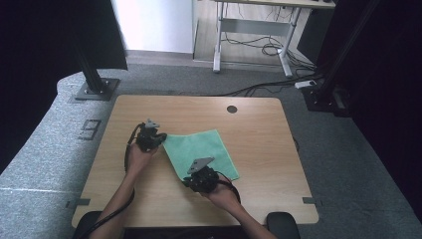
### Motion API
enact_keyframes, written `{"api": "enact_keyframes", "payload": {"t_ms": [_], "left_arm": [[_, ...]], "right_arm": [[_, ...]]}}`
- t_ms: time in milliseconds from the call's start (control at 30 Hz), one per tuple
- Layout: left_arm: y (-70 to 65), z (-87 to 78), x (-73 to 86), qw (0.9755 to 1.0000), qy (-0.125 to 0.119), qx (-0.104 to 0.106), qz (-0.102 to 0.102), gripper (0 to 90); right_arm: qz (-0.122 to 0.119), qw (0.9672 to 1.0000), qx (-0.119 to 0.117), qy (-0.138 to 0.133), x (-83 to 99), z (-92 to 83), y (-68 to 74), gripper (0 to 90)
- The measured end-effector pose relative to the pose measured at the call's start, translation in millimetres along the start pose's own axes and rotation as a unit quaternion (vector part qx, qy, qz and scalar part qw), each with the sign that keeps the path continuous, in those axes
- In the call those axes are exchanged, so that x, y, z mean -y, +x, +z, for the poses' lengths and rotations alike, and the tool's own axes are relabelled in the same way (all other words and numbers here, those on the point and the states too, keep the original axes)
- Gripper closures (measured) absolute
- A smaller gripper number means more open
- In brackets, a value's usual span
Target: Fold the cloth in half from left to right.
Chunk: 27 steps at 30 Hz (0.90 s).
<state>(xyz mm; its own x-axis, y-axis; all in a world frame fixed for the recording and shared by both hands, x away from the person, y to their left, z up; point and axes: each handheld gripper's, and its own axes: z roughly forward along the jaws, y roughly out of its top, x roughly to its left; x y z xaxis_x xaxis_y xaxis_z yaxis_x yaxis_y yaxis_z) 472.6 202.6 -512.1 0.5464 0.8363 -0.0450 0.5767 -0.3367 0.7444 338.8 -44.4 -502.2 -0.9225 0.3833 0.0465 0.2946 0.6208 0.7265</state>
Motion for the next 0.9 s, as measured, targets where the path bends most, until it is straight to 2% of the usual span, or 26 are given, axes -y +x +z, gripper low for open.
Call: {"api": "enact_keyframes", "payload": {"t_ms": [133, 567, 633, 700, 900], "left_arm": [[-2.1, 3.3, -7.9, 1.0, -0.003, 0.007, -0.002, 87.6], [-26.6, 19.2, -43.4, 0.9995, -0.004, 0.022, 0.024, 87.4], [-26.6, 19.2, -43.4, 0.9995, -0.004, 0.022, 0.024, 87.4], [-35.6, 25.5, -53.7, 0.999, -0.002, 0.024, 0.038, 87.4], [-49.1, 33.7, -65.8, 0.9982, -0.001, 0.028, 0.053, 87.4]], "right_arm": [[0.004, 1.0, 0.008, -0.004, 2.0, -7.0, -3.8, 82.4], [0.029, 0.9989, 0.035, -0.013, 16.7, -35.1, -19.1, 82.3], [0.03, 0.9988, 0.035, -0.013, 17.8, -36.7, -19.8, 82.3], [0.033, 0.9986, 0.04, -0.012, 21.9, -40.7, -21.6, 82.2], [0.043, 0.9979, 0.047, -0.011, 30.7, -47.9, -25.4, 82.0]]}}
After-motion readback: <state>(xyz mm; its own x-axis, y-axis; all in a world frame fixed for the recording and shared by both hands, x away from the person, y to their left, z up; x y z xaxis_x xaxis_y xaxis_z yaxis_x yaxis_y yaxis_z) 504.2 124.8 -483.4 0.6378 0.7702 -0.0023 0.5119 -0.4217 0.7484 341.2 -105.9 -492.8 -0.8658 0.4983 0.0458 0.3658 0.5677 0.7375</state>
